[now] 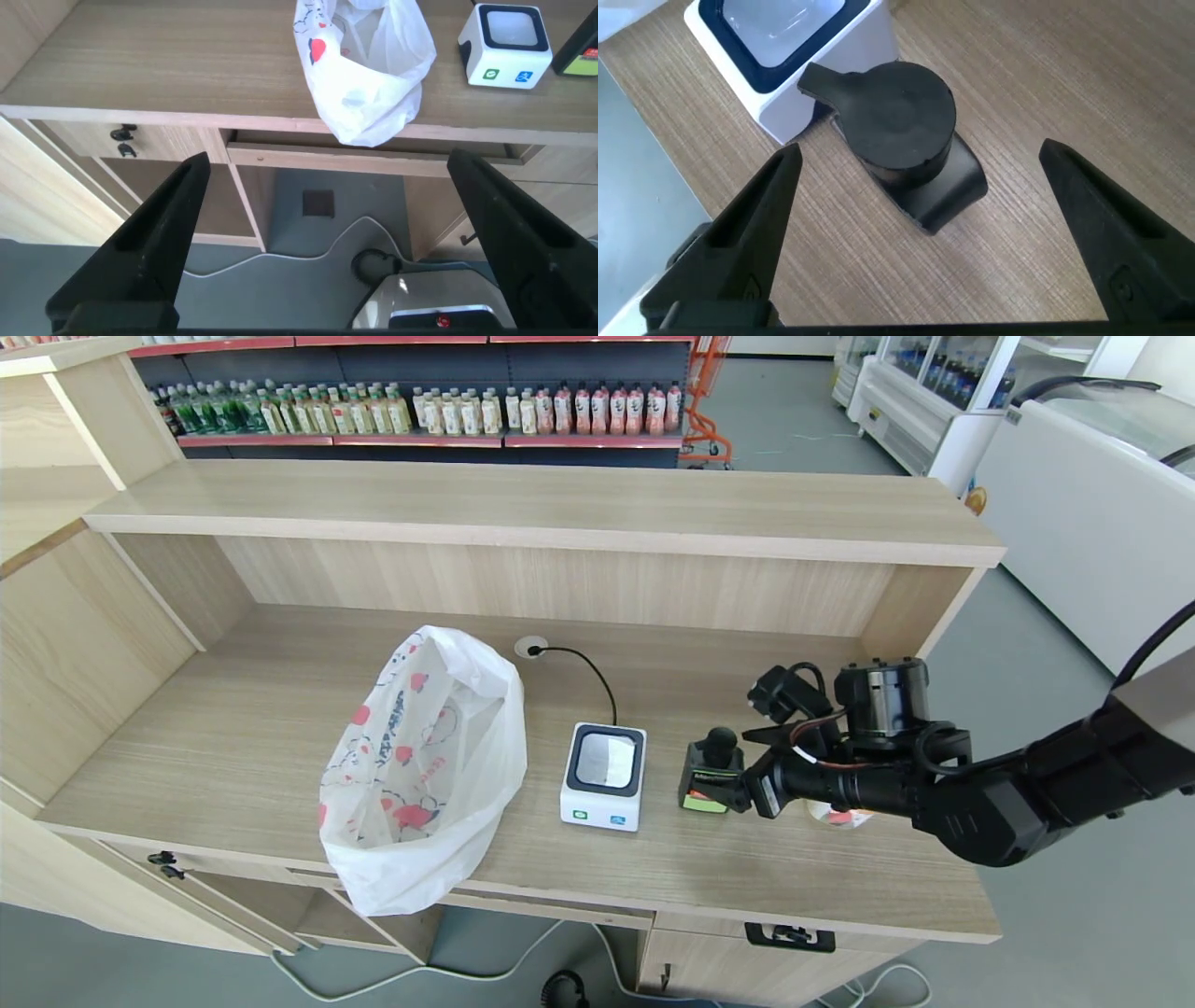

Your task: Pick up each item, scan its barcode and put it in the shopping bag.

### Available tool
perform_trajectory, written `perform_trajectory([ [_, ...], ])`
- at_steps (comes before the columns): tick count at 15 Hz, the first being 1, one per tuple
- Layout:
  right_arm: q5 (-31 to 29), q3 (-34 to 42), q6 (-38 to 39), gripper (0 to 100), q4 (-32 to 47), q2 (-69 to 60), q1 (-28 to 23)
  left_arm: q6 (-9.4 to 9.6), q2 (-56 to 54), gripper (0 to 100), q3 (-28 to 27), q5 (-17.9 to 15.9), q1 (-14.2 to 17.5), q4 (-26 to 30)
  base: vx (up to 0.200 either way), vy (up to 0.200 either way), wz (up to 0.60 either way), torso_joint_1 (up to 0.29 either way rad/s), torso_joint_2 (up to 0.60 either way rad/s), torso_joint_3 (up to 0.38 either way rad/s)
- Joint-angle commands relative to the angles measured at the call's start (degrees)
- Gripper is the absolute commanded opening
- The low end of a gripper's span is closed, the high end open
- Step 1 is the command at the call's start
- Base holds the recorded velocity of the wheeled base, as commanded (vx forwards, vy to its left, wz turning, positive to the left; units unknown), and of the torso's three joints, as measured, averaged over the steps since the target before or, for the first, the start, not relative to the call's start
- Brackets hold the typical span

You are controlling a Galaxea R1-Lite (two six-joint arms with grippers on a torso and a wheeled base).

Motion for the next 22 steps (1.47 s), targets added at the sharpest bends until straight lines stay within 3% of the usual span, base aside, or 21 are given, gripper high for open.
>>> perform_trajectory([
  [1, 0.02, 0.01, -0.12, 100, -0.84, 1.02, -0.07, 0.0, -0.02, 100, 0.0, -0.01, 0.0, 0.0, 0.0, 0.0, 0.0, 0.0, 0.0, 0.0],
  [11, -0.07, -4.91, -1.35, 100, -3.92, 9.46, 1.52, 0.0, -0.02, 100, 0.0, -0.01, 0.0, 0.0, 0.0, 0.0, 0.0, 0.0, 0.0, 0.0],
  [12, 0.02, -5.26, -1.35, 0, -3.92, 9.9, 1.52, 0.0, -0.02, 100, 0.0, -0.01, 0.0, 0.0, 0.0, 0.0, 0.0, 0.0, 0.0, 0.0],
  [20, -0.07, -5.44, -0.82, 0, -4.09, 8.49, 1.43, 0.0, -0.02, 100, 0.0, -0.01, 0.0, 0.0, 0.0, 0.0, 0.0, 0.0, 0.0, 0.0],
  [22, 0.11, -6.23, 4.37, 0, -4.0, 4.97, 1.52, 0.0, -0.02, 100, 0.0, -0.01, 0.0, 0.0, 0.0, 0.0, 0.0, 0.0, 0.0, 0.0],
])
